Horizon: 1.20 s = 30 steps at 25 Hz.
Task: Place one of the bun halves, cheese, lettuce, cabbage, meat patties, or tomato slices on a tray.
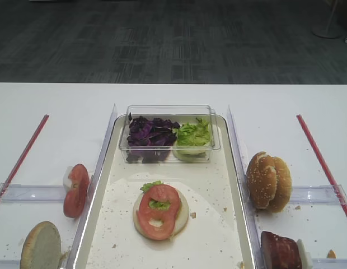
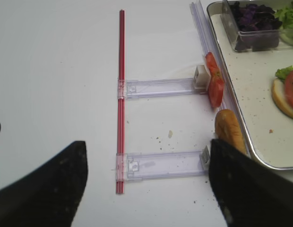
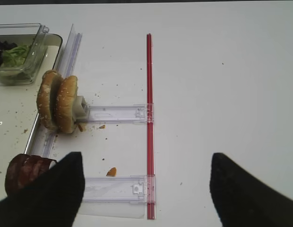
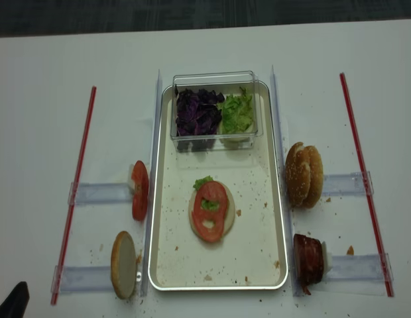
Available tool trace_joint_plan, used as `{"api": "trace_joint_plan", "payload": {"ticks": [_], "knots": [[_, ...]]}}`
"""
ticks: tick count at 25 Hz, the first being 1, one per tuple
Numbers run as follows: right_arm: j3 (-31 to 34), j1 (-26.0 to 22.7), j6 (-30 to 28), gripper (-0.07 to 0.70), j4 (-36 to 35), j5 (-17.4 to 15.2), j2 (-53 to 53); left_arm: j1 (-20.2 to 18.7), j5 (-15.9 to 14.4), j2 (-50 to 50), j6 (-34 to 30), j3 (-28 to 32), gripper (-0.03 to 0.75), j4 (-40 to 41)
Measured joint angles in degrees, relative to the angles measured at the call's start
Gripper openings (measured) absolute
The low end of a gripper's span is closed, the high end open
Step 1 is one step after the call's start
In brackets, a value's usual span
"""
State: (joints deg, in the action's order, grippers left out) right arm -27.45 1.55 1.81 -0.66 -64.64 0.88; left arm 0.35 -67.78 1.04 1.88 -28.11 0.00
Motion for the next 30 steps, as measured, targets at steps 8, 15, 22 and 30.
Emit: {"api": "trace_joint_plan", "payload": {"ticks": [8,15,22,30], "knots": [[0.0,0.0,0.0,0.571,0.0,0.0,0.0,0.2,0.0,0.0,0.0,0.0,0.493,0.0],[0.0,0.0,0.0,0.571,0.0,0.0,0.0,0.2,0.0,0.0,0.0,0.0,0.493,0.0],[0.0,0.0,0.0,0.571,0.0,0.0,0.0,0.2,0.0,0.0,0.0,0.0,0.493,0.0],[0.0,0.0,0.0,0.571,0.0,0.0,0.0,0.2,0.0,0.0,0.0,0.0,0.493,0.0]]}}
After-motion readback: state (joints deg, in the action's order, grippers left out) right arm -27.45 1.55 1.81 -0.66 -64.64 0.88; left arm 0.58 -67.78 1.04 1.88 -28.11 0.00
